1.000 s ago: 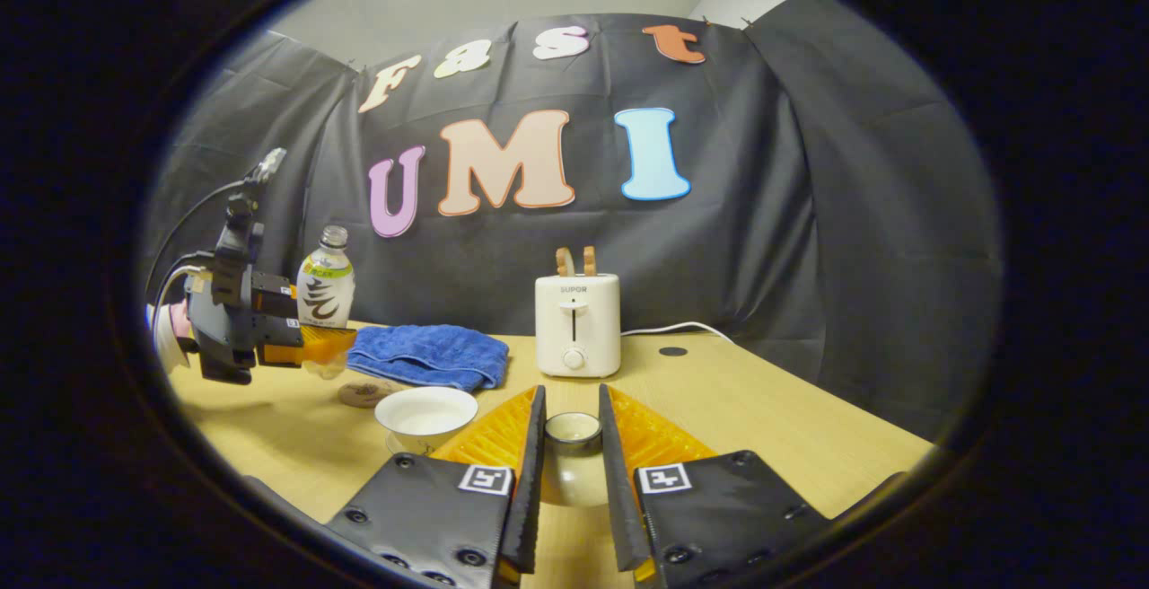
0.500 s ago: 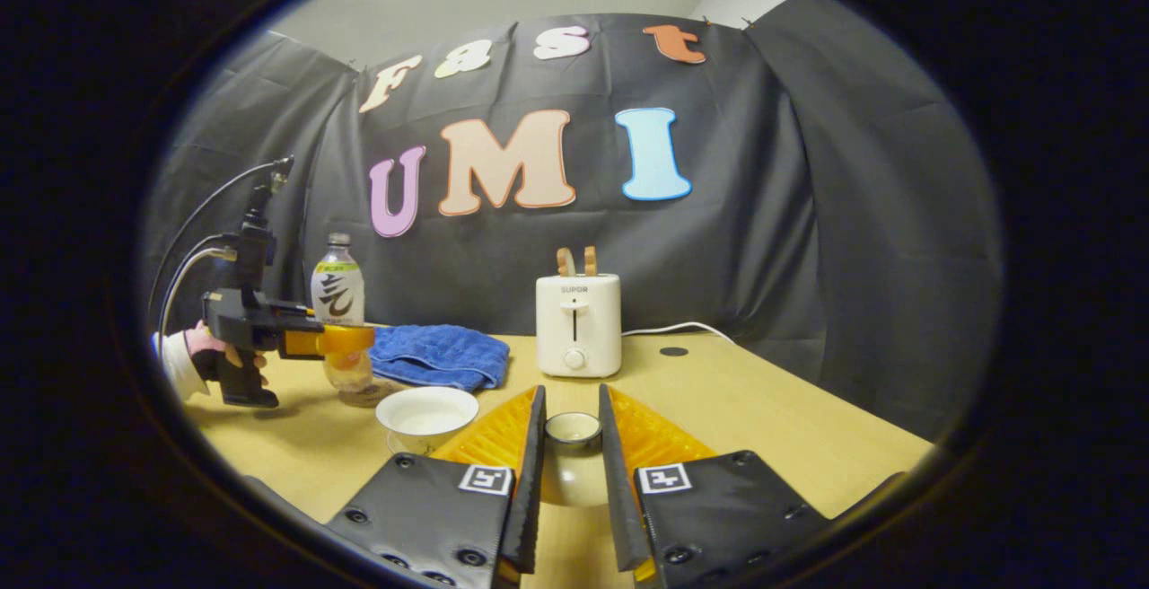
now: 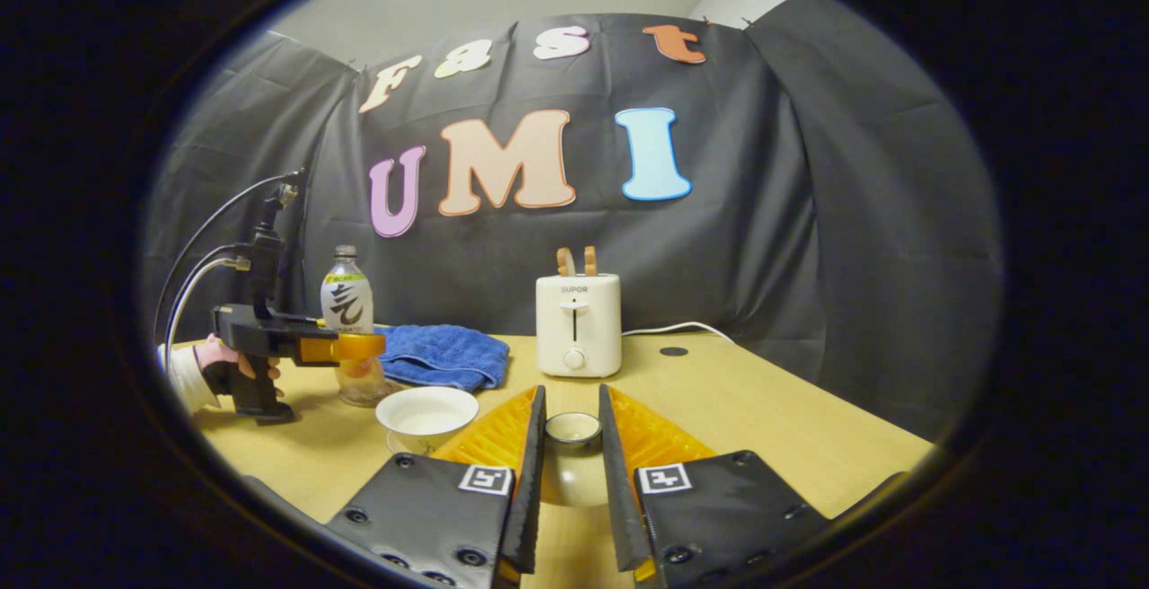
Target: Open the teacup lid with one hand, grasp the water bottle and pour water into the teacup with the other hand; after pouring, place the water bottle on the coaster and then close the teacup lid.
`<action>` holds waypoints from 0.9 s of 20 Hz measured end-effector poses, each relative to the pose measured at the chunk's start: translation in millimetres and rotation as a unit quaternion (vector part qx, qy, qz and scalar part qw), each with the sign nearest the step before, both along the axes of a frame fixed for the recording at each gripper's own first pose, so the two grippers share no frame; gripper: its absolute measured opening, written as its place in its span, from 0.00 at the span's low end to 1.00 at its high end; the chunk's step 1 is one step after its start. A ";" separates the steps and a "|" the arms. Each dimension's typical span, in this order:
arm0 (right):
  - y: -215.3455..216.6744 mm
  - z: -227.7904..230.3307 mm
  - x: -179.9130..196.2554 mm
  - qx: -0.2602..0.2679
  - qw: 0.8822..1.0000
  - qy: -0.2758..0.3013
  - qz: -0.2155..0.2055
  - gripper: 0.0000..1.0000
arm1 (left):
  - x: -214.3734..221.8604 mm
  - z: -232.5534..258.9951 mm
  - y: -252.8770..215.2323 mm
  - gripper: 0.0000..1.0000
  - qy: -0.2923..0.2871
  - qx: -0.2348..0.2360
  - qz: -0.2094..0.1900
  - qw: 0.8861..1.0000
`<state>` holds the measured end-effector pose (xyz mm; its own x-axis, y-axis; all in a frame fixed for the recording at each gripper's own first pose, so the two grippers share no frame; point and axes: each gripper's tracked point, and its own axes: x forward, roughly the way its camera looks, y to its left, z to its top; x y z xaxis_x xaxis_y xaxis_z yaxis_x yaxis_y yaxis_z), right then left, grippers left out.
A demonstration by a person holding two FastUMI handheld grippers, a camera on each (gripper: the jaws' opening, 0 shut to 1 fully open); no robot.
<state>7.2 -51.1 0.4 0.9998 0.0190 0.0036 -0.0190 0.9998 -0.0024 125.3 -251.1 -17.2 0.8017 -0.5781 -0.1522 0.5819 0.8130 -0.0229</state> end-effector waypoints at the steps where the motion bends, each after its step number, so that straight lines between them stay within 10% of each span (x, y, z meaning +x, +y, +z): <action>1: -0.3 0.3 0.3 0.000 1.000 0.000 0.000 0.36 | 0.1 -0.8 0.1 0.57 0.000 -0.002 0.001 1.000; 18: -0.2 -0.6 0.5 0.000 1.000 0.001 0.000 0.36 | -5.7 -1.7 7.1 0.91 -0.004 -0.016 0.003 1.000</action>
